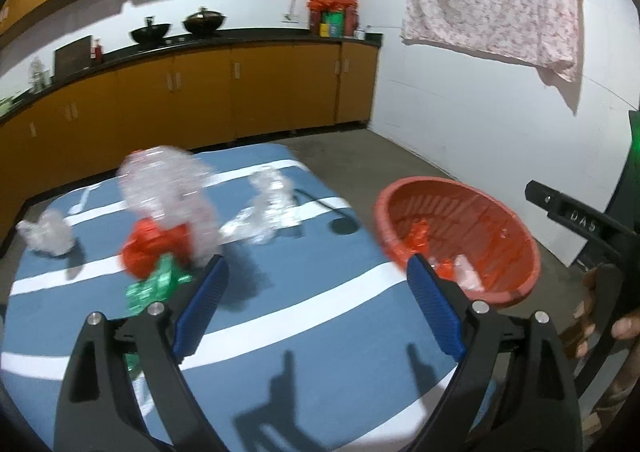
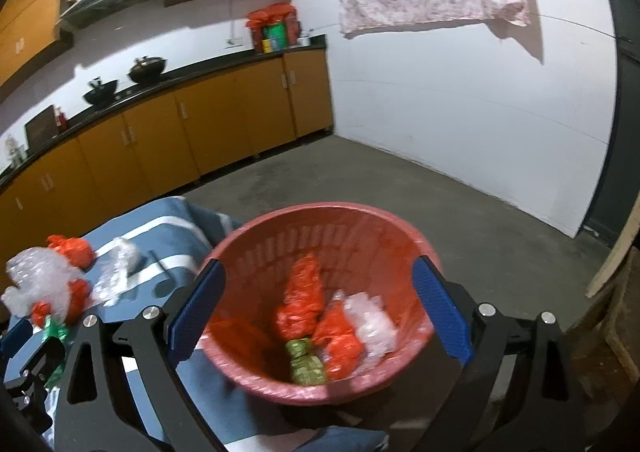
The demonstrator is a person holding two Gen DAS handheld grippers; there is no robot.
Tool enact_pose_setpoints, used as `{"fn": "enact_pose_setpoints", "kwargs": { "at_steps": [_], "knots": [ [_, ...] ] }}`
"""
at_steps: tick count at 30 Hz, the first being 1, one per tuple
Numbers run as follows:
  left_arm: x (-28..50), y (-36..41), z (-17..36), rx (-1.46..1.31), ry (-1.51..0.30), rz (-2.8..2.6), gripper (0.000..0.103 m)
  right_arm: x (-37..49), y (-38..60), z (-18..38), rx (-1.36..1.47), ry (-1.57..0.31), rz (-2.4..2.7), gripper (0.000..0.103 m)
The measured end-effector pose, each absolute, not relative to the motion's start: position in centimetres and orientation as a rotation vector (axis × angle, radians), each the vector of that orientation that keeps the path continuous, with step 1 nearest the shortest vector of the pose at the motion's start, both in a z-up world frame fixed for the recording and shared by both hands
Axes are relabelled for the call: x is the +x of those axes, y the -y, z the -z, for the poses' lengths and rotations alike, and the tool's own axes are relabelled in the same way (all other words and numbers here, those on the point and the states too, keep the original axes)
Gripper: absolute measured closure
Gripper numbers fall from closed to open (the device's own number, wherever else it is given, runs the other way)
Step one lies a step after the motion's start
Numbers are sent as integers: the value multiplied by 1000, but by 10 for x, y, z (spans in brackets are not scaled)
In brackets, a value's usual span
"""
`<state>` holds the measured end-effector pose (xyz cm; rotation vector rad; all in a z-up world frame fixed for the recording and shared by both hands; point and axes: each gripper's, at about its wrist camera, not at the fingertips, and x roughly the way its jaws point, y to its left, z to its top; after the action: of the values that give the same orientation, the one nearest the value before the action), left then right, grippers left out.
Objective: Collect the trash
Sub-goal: 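Move both grippers back to the table and grasp bubble wrap with the right gripper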
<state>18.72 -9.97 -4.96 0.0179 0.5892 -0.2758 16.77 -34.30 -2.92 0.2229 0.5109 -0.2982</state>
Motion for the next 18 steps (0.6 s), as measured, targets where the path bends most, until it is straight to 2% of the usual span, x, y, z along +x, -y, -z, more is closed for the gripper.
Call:
{"fn": "enact_pose_setpoints", "kwargs": {
  "at_steps": [13,18],
  "knots": [
    [158,-14,53,-9,-568,13,14,179,245,0,113,-489,8,12],
    [156,-63,52,-55,-567,-98,14,197,186,-13,75,-490,-163,18]
  ]
}}
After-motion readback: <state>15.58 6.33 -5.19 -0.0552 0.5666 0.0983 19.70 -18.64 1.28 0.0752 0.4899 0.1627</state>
